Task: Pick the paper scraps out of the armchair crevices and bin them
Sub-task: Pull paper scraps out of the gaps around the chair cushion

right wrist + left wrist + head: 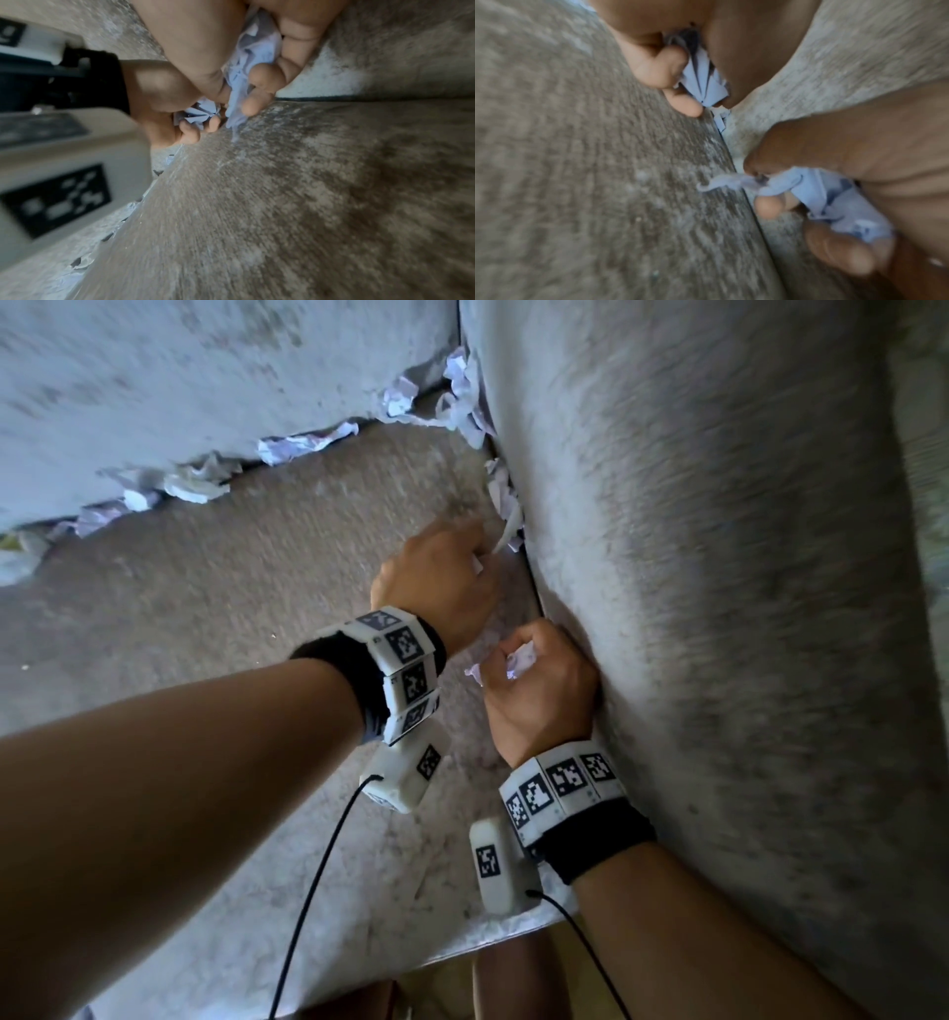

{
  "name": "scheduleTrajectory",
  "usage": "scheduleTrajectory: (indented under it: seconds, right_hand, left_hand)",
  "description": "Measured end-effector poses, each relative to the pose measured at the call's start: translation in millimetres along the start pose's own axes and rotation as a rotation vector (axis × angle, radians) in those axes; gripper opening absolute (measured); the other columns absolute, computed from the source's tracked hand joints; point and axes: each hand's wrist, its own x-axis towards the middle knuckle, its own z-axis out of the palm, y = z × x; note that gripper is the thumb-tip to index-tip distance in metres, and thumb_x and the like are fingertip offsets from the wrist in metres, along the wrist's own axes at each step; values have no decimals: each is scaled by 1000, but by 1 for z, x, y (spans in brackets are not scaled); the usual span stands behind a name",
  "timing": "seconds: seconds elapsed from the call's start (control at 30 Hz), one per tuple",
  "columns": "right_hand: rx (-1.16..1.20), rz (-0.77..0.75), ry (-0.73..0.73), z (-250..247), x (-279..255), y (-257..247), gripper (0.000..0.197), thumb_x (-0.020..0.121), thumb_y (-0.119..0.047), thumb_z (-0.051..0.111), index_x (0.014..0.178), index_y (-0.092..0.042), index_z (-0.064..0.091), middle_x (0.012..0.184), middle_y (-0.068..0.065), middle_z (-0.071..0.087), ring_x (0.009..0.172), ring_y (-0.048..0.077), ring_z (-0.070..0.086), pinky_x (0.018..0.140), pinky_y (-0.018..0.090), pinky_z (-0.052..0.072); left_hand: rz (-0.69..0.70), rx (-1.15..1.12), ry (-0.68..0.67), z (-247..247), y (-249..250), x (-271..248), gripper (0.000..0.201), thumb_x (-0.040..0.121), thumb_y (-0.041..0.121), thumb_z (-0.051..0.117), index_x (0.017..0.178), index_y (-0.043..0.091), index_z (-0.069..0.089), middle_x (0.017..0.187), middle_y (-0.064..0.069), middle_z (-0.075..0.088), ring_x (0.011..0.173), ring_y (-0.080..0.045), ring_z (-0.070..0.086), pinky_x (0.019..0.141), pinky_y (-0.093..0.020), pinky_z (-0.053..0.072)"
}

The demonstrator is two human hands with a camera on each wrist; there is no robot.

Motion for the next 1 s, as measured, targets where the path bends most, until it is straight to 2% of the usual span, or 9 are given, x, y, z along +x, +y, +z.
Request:
scheduleTrajectory:
  seconds: [0.07, 0.13, 0.23, 0.33, 0.53, 0.63, 0.73, 0.9, 1.0]
  right_hand:
    - [14, 16, -25, -1, 1, -2, 11, 75, -13, 69, 78, -17, 60, 64, -12, 52, 60, 6, 44, 53, 10, 31]
    - [33, 20, -12, 0, 3, -6, 12, 77, -8, 67, 83, -15, 60, 62, -16, 48, 60, 1, 42, 53, 6, 30]
    - [40, 3, 44, 4, 9, -13, 18, 83, -9, 64, 100, -11, 63, 75, -8, 60, 70, 8, 54, 62, 11, 30]
    - [-13, -23, 102, 11, 17, -21, 25, 86, -14, 64, 111, -11, 64, 98, 10, 70, 92, 30, 63, 72, 23, 37]
    - [-91, 36, 90, 20, 37, -37, 31, 92, -27, 58, 121, -16, 61, 116, 8, 68, 107, 29, 61, 87, 30, 43]
    - [-172, 65, 126, 31, 49, -40, 27, 90, -30, 55, 106, -11, 67, 104, 12, 71, 97, 33, 64, 74, 31, 45]
    - [-164, 99, 168, 41, 58, -43, 24, 89, -27, 53, 91, -11, 70, 91, 10, 72, 88, 32, 66, 63, 25, 37]
    - [-141, 202, 216, 51, 70, -51, 28, 91, -27, 50, 80, -9, 68, 83, 12, 71, 78, 29, 65, 60, 25, 34]
    - [-152, 263, 253, 55, 77, -51, 32, 93, -29, 48, 83, -8, 71, 85, 9, 73, 82, 27, 68, 61, 23, 36]
  left_hand:
    - [54, -40, 7, -4, -7, -8, 12, 89, 36, 45, 79, 29, 47, 87, 7, 48, 79, -22, 49, 67, -30, 32]
    - [84, -61, 14, -11, -15, -15, 14, 92, 29, 48, 79, 27, 45, 83, 8, 44, 76, -19, 45, 66, -29, 32]
    - [82, -128, 40, -20, -27, -26, 17, 88, 26, 52, 73, 27, 44, 73, 11, 41, 70, -17, 45, 63, -29, 34]
    - [68, -209, 60, -27, -35, -36, 18, 81, 24, 58, 68, 24, 46, 70, 12, 44, 63, -13, 44, 59, -28, 34]
    - [-51, -428, 73, -38, -50, -53, 14, 77, 21, 67, 70, 21, 55, 76, 2, 65, 60, -10, 50, 55, -25, 43]
    - [-94, -542, 65, -42, -57, -60, 12, 76, 18, 68, 71, 21, 57, 79, 8, 70, 70, -18, 65, 59, -34, 54]
    - [-93, -629, 64, -49, -67, -66, 9, 72, 23, 64, 72, 27, 55, 78, 4, 70, 69, -22, 64, 58, -41, 56]
    - [-61, -649, 27, -57, -81, -73, 11, 79, 11, 66, 79, 21, 59, 74, 1, 67, 58, -12, 53, 55, -32, 50]
    - [-71, -677, 2, -58, -89, -74, 10, 79, 12, 64, 78, 21, 59, 66, 5, 59, 54, -12, 47, 51, -29, 45]
